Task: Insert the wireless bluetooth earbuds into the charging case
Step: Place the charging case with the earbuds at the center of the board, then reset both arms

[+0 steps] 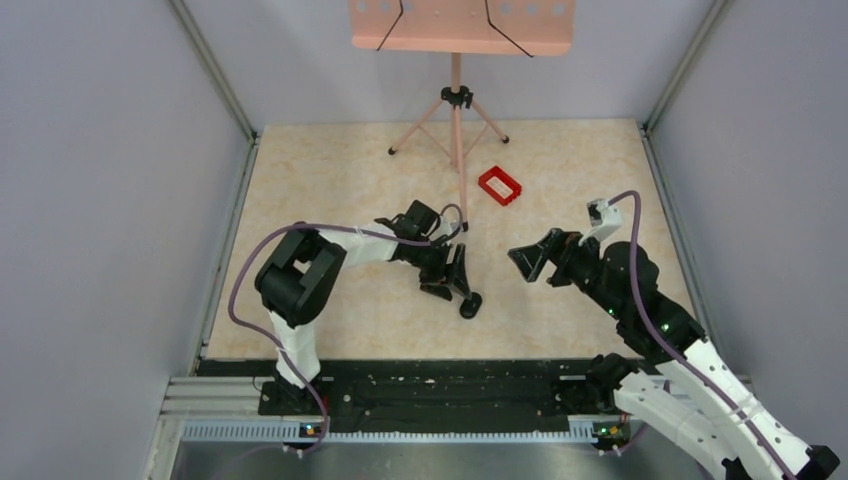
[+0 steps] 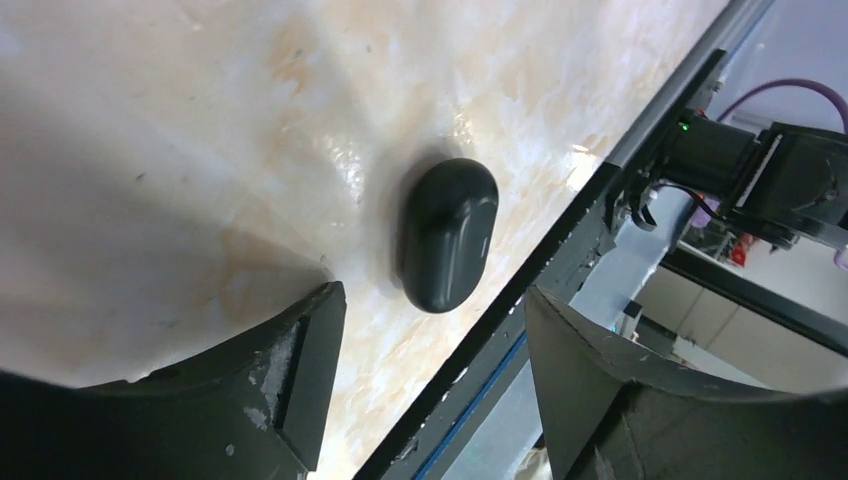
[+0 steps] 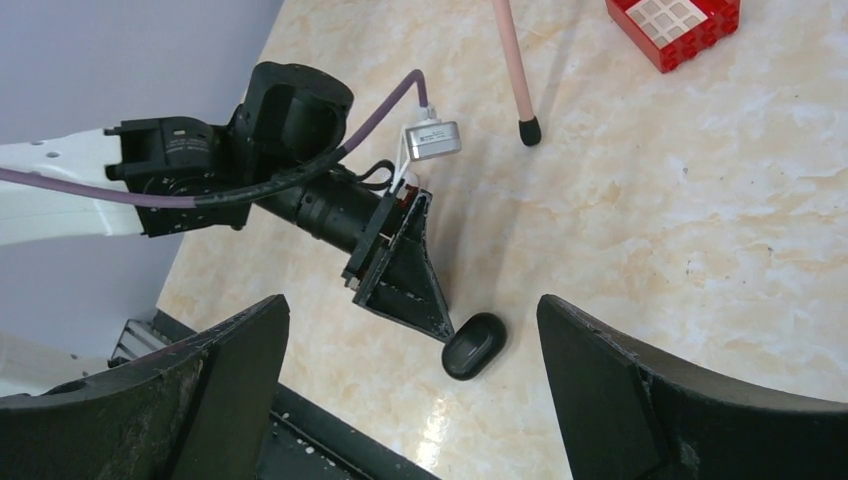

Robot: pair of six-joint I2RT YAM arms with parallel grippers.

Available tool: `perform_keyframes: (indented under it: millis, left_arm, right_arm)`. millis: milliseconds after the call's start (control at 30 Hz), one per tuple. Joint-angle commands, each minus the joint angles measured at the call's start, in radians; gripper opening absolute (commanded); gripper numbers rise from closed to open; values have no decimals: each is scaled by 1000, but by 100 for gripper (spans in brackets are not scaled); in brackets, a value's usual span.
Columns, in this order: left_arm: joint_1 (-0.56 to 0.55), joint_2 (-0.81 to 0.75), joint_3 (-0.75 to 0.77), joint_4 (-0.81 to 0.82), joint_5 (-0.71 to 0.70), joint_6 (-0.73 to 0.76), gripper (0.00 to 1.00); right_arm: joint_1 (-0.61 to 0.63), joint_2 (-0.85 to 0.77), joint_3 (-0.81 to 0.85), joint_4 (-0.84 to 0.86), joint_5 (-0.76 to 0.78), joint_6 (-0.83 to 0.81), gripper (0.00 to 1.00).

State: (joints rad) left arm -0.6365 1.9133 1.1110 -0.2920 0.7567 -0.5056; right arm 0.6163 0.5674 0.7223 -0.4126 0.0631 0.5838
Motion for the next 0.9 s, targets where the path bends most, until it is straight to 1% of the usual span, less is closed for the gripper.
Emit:
perform_keyframes:
  millis: [0,100,167,233,300,333,433,467,500,533,600,700,867]
  left_arm:
    - [-1,-108,49,-103,-119,37,71]
    - [-3,-221,98,-209,-209,68,71]
    - [-3,-306,143,-290,-299,96,71]
    - [-3,-393,186,-358,-405,130,71]
    - [-2,-476,205,-391,-541,170,73]
    - [-1,-517,207,-398,-618,176,75]
    - [3,-655,166,-380,-856,185,87]
    - [7,-706,135,-342,-912,181,90]
    - [9,-765,105,-324,-962,166,96]
    - [13,-803,73,-309,-1009,147,99]
    - [18,-873,5,-284,-1076,103,99]
    - [21,-948,-88,-275,-1147,38,99]
    - [23,-991,-171,-291,-1170,-43,99]
  right_arm:
    - [-10,24,49,-8,32,-15,93]
    - [-11,85,96,-126,148,15,95]
    - [-11,139,124,-185,217,26,99]
    - [-12,191,140,-214,236,27,99]
    - [-12,256,157,-240,244,32,99]
    - [-11,289,167,-255,250,36,99]
    - [-11,380,183,-269,231,39,99]
    - [-11,394,182,-258,222,37,99]
    - [-10,400,176,-241,215,37,99]
    - [-12,400,165,-221,215,40,99]
    - [-12,395,148,-190,233,47,99]
    - [-12,398,144,-198,293,72,99]
    - [-12,402,144,-202,310,82,99]
